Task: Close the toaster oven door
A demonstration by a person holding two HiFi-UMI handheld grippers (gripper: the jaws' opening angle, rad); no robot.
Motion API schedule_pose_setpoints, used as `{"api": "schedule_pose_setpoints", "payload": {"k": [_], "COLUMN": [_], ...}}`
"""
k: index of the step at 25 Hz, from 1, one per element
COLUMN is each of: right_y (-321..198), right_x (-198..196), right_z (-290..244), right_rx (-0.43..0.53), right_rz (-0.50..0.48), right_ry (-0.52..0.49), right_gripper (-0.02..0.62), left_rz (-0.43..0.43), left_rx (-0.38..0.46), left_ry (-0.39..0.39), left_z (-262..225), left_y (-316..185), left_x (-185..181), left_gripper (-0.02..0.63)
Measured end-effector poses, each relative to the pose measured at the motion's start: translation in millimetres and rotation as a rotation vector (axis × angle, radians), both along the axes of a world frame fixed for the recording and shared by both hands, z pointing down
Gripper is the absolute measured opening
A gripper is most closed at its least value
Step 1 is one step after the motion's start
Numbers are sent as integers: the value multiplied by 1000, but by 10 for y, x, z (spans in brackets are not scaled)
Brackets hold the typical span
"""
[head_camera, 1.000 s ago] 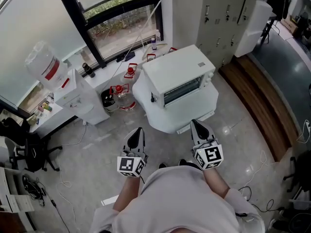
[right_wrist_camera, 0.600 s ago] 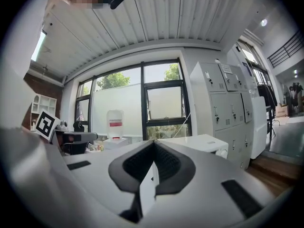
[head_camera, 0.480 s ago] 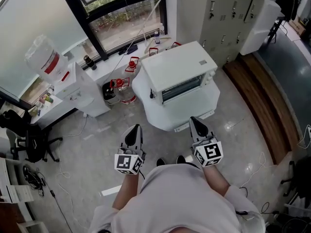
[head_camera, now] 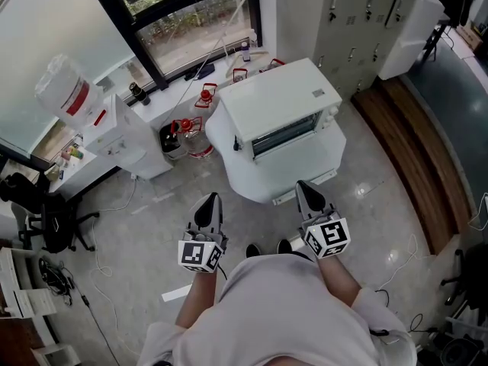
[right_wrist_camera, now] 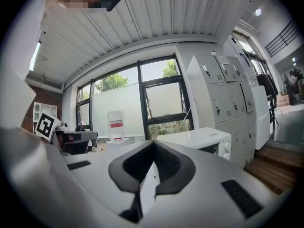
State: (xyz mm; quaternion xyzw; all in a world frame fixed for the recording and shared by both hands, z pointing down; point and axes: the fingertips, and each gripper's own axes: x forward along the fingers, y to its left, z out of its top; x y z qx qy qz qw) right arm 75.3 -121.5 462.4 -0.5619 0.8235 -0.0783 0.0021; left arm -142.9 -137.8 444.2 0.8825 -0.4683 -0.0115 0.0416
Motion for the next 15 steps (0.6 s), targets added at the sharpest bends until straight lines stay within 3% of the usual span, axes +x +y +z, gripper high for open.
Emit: {"api": "schedule_pose_setpoints", "payload": {"k": [4,9,15], "right_y": [-20,-39,-52], "right_x": [59,142,214], "right_z": [111,215,205], "right_rx": [-31,-77,-60], "right_rz": [-6,-15,-44], "right_ry": [-112,-360,-628], "right_gripper": [8,8,8], "left_rz": [5,15,22], "left_rx": [-8,-18,-26], "left_ry": [-1,-6,-9], "left_z": [29,54,99], "left_y": [-17,-47,-84], "left_x": [18,45,67], "left_gripper": [20,20,20]}}
